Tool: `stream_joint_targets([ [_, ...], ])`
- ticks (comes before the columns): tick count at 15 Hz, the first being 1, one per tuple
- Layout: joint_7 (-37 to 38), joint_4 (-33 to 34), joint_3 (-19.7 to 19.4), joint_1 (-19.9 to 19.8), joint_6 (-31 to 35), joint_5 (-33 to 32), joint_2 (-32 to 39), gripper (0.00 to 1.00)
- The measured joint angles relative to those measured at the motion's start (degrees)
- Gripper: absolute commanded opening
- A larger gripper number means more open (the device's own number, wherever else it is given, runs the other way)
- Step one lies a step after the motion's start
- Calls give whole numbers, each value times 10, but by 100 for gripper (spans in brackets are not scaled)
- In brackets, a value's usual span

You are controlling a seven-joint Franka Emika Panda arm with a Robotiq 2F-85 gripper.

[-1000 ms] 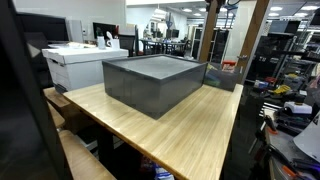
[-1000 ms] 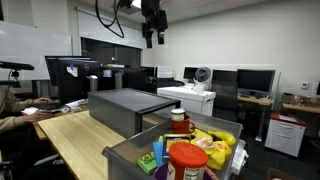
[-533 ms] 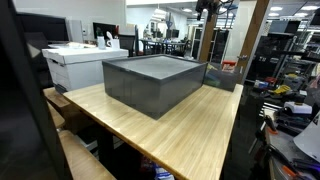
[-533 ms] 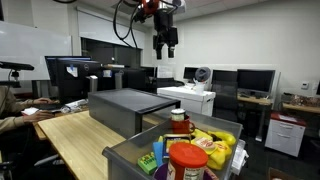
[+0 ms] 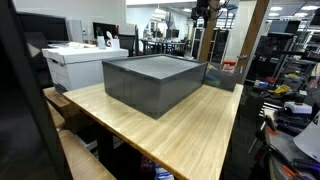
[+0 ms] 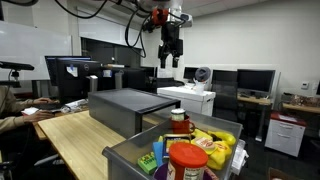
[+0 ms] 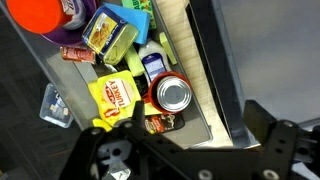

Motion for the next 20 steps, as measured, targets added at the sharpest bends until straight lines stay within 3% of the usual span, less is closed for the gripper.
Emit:
stream_joint_targets([
  [9, 0, 98, 5, -16, -31, -1, 92, 100],
  [18, 0, 137, 4, -30, -27, 0, 144, 100],
  [20, 0, 140, 9, -30, 3, 1, 166, 100],
])
